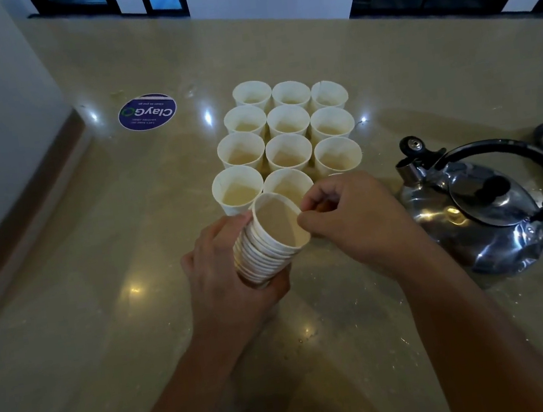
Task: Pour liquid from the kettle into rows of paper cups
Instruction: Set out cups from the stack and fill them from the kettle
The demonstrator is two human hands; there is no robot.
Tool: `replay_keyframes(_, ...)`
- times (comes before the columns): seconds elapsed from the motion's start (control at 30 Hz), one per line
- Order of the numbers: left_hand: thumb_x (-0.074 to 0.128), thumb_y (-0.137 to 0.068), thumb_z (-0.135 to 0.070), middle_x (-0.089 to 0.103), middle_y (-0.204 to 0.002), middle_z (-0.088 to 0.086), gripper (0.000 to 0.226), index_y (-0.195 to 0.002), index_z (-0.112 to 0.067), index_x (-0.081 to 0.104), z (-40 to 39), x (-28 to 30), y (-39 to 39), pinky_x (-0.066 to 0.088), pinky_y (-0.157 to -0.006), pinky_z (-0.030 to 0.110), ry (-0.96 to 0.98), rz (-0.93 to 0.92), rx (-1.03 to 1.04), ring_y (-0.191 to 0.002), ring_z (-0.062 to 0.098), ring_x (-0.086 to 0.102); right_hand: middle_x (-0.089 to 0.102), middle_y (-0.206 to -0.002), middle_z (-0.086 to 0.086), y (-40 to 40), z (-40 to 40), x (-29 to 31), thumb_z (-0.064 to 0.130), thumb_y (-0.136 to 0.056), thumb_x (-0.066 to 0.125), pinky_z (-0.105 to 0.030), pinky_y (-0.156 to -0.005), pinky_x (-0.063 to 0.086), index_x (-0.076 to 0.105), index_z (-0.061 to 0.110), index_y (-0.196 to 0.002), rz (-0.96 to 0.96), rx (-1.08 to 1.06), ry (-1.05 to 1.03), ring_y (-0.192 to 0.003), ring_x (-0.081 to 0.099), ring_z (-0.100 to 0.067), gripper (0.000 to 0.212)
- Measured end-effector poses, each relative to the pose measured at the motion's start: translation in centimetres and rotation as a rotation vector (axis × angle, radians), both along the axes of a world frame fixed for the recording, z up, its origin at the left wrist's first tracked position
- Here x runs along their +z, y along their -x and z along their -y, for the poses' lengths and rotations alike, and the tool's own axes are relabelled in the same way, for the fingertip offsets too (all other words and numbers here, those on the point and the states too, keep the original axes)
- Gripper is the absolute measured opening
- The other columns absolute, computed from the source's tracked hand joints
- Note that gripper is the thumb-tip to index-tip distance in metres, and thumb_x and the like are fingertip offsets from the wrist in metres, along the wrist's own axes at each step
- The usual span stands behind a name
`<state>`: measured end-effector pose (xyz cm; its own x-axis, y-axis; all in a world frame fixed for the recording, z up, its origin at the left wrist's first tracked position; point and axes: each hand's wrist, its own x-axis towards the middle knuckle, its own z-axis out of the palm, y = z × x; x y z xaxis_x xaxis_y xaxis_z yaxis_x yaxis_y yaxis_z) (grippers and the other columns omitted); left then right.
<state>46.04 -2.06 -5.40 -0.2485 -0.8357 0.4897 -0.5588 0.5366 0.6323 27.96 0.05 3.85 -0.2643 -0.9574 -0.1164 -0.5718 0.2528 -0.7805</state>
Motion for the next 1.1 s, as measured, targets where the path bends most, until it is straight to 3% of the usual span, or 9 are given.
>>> replay_keyframes(0.1,0.073,-0.063,-0.057,0.058,-0.126,0.003,0.083,-0.133,-0.025,0.041,-0.2,0.4,-0.2,0.043,-0.097,0.046,-0.059,-0.019,0.012,-0.113,0.024,0.058,0.069,-0.069,0.007,0.4,-0.1,0.6,0.019,-0.083,0.076,-0.018,-0.06,0.051,0.074,0.023,-0.08,0.049,-0.011,0.024,-0.065,0.061,-0.001,0.005)
replay_keyframes(0.2,0.075,-0.06,-0.053,0.05,-0.123,-0.021,0.081,-0.132,-0.039,0.04,-0.4,0.3,-0.9,0.049,-0.093,0.059,-0.114,-0.089,0.052,-0.114,0.016,0.055,0.069,-0.069,-0.004,1.2,0.0,1.7,0.015,-0.082,0.075,-0.024,-0.055,0.048,0.074,0.021,-0.078,0.172,-0.099,0.141,-0.058,0.056,-0.008,0.007)
replay_keyframes(0.27,0.083,-0.057,-0.045,0.045,-0.118,-0.036,0.085,-0.128,-0.052,0.037,-0.4,0.2,-1.6,0.051,-0.093,0.05,-0.161,-0.197,0.095,-0.113,0.016,0.055,0.066,-0.064,-0.006,1.7,0.0,2.7,0.012,-0.083,0.074,-0.025,-0.053,0.045,0.073,0.021,-0.078,0.209,-0.149,0.223,-0.054,0.053,-0.008,0.01)
replay_keyframes(0.3,0.089,-0.056,-0.038,0.044,-0.119,-0.037,0.088,-0.125,-0.057,0.036,-0.2,0.2,-1.9,0.051,-0.094,0.037,-0.176,-0.26,0.122,-0.113,0.013,0.055,0.066,-0.063,-0.005,1.9,-0.1,3.1,0.013,-0.084,0.074,-0.023,-0.051,0.045,0.072,0.023,-0.079,0.204,-0.161,0.245,-0.052,0.053,-0.006,0.011)
replay_keyframes(0.37,0.095,-0.059,-0.016,0.043,-0.121,-0.032,0.096,-0.13,-0.042,0.036,0.2,-0.1,-2.3,0.046,-0.088,0.014,-0.168,-0.384,0.181,-0.113,0.001,0.054,0.068,-0.066,-0.005,1.8,-0.3,3.4,0.015,-0.085,0.073,-0.022,-0.049,0.048,0.07,0.026,-0.079,0.185,-0.163,0.264,-0.05,0.055,-0.005,0.012)
replay_keyframes(0.43,0.09,-0.064,0.0,0.041,-0.121,-0.026,0.091,-0.134,-0.014,0.034,0.7,-0.2,-2.8,0.04,-0.087,0.005,-0.132,-0.442,0.234,-0.11,-0.011,0.052,0.07,-0.068,-0.002,1.3,-0.4,3.2,0.019,-0.083,0.074,-0.033,-0.056,0.055,0.07,0.027,-0.079,0.136,-0.164,0.245,-0.055,0.06,-0.009,0.01)
replay_keyframes(0.5,0.089,-0.066,0.001,0.038,-0.123,-0.026,0.091,-0.136,-0.003,0.031,1.3,-0.3,-3.3,0.039,-0.089,0.003,-0.101,-0.44,0.273,-0.111,-0.016,0.049,0.071,-0.068,0.003,0.3,-0.3,2.6,0.024,-0.081,0.075,-0.041,-0.064,0.06,0.07,0.027,-0.08,0.1,-0.137,0.177,-0.061,0.066,-0.013,0.006)
replay_keyframes(0.73,0.091,-0.067,-0.01,0.032,-0.127,-0.034,0.099,-0.137,-0.028,0.023,2.4,-0.2,-4.6,0.037,-0.092,0.002,-0.099,-0.429,0.301,-0.114,-0.022,0.041,0.069,-0.065,0.005,-2.8,0.5,1.6,0.028,-0.078,0.076,-0.043,-0.066,0.06,0.065,0.026,-0.079,0.04,-0.066,0.138,-0.062,0.067,-0.015,0.012)
replay_keyframes(1.1,0.091,-0.067,-0.007,0.03,-0.125,-0.04,0.113,-0.151,-0.019,0.017,2.3,-0.4,-4.7,0.035,-0.09,-0.002,-0.197,-0.444,0.246,-0.115,-0.023,0.041,0.071,-0.066,0.005,-3.2,0.6,1.5,0.025,-0.082,0.076,-0.046,-0.067,0.062,0.066,0.029,-0.08,0.06,0.007,0.046,-0.06,0.069,-0.014,0.011)
